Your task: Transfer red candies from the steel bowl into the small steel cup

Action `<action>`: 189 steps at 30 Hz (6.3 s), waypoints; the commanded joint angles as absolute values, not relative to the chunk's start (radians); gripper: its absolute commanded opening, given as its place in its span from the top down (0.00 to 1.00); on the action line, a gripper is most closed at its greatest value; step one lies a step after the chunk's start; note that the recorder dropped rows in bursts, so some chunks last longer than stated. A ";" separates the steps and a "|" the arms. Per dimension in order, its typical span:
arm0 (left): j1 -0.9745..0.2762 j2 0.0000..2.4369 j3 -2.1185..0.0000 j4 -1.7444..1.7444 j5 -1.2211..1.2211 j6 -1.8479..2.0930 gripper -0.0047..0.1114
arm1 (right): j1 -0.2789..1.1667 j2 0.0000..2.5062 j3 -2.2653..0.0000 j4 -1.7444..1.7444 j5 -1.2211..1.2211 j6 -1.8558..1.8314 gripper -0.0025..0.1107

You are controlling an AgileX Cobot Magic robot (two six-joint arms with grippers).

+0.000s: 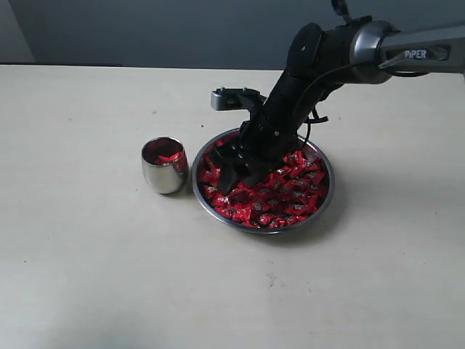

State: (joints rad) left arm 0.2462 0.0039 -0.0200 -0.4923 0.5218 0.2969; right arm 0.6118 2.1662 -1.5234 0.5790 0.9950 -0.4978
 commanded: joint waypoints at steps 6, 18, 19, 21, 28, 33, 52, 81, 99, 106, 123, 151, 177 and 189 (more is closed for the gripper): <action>0.248 0.000 -0.018 -0.493 0.517 0.295 0.96 | 0.618 2.145 -1.519 0.536 0.966 -0.464 0.98; 0.248 0.000 -0.018 -0.493 0.517 0.295 0.96 | 0.618 2.070 -1.519 0.497 0.881 -0.462 0.98; 0.248 0.000 -0.018 -0.493 0.517 0.295 0.96 | 0.618 2.070 -1.519 0.497 0.866 -0.462 0.98; 0.248 0.000 -0.018 -0.493 0.517 0.295 0.96 | 0.618 2.070 -1.519 0.497 0.837 -0.461 0.98; 0.248 0.000 -0.018 -0.493 0.517 0.295 0.96 | 0.618 2.070 -1.519 0.498 0.760 -0.449 0.98; 0.248 0.000 -0.018 -0.493 0.521 0.295 0.96 | 0.618 2.070 -1.519 0.498 0.743 -0.444 0.98; 0.248 0.000 -0.018 -0.493 0.521 0.295 0.96 | 0.618 2.070 -1.519 0.505 0.722 -0.412 0.98; 0.248 0.000 -0.018 -0.493 0.516 0.295 0.96 | 0.618 2.070 -1.519 0.509 0.734 -0.389 0.98; 0.248 0.000 -0.018 -0.493 0.516 0.295 0.96 | 0.618 2.070 -1.519 0.509 0.730 -0.382 0.98; 0.248 0.000 -0.018 -0.493 0.516 0.295 0.96 | 0.618 2.070 -1.519 0.507 0.736 -0.382 0.98; 0.248 0.000 -0.018 -0.493 0.521 0.295 0.96 | 0.618 2.070 -1.519 0.499 0.740 -0.382 0.98; 0.248 0.000 -0.018 -0.493 0.521 0.295 0.96 | 0.618 2.070 -1.519 0.501 0.729 -0.392 0.98; 0.248 0.000 -0.018 -0.493 0.519 0.295 0.96 | 0.618 2.070 -1.519 0.501 0.726 -0.392 0.98; 0.248 0.000 -0.018 -0.493 0.519 0.295 0.96 | 0.618 2.070 -1.519 0.501 0.726 -0.392 0.98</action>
